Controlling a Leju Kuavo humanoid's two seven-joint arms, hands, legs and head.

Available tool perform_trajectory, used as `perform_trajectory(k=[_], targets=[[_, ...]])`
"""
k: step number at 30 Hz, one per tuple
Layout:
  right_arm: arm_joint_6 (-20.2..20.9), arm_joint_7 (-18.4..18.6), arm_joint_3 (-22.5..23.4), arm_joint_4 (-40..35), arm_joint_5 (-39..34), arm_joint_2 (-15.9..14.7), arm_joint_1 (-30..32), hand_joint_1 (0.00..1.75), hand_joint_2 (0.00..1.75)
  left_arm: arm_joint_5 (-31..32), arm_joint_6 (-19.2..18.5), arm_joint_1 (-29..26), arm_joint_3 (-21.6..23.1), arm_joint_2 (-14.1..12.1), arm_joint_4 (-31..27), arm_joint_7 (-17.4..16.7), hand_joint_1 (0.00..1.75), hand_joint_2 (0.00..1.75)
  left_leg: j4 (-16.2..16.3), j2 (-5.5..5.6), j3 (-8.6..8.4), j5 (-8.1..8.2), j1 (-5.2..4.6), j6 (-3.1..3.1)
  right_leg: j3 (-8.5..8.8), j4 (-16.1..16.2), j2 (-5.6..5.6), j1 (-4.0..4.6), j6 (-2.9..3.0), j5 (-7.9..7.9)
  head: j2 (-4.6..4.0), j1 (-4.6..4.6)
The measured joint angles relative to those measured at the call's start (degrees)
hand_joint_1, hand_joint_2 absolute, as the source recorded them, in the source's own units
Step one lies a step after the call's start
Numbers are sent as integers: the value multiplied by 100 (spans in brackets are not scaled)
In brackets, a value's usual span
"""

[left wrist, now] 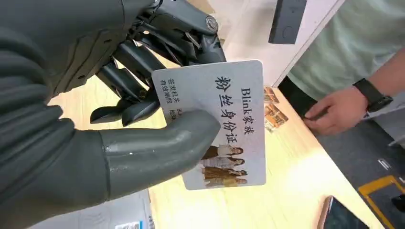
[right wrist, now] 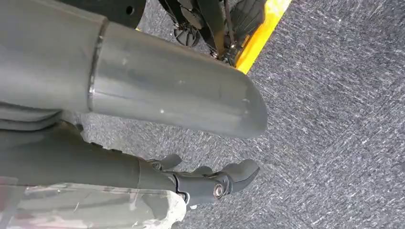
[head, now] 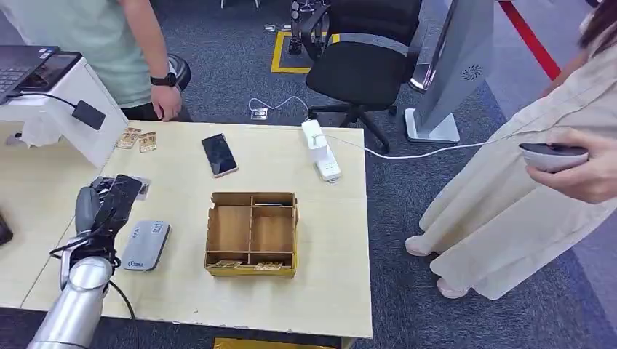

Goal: Pass the card to the sensor for recognition and then transmit it.

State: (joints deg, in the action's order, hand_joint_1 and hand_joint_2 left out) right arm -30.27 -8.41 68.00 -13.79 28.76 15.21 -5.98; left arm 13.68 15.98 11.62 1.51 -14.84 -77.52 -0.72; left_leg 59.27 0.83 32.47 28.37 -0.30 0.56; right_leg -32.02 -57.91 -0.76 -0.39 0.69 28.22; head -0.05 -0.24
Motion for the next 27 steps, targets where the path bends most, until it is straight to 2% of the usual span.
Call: perform_trajectory(k=[6,15,18,23,27], targets=[[-9,-15,9,-2,-26,0,0,0,0,-22,-166,-193,0,0,-203,0,175,175,0,0,-1,0,0,0,0,0,1,0,0,0,-2,2],[-13,-22,11,-13,-50,0,0,0,0,225,-424,-529,28,11,-315,-223,175,175,0,-1,-1,1,0,-1,0,0,-1,0,0,0,-2,2],[-15,-15,11,-13,-55,0,0,0,0,396,-470,-707,70,15,-317,-230,175,175,0,0,0,1,0,-1,-3,0,-1,0,0,1,-2,0],[-13,-15,11,-15,-50,0,0,0,0,851,-575,-789,144,15,-315,-540,175,175,0,0,1,1,0,-1,-2,0,1,0,0,0,0,2],[-11,-11,9,-17,-48,0,-1,0,0,1095,-577,-835,144,37,-284,-616,175,175,0,0,0,0,0,-1,-1,0,1,0,0,0,-2,4]])
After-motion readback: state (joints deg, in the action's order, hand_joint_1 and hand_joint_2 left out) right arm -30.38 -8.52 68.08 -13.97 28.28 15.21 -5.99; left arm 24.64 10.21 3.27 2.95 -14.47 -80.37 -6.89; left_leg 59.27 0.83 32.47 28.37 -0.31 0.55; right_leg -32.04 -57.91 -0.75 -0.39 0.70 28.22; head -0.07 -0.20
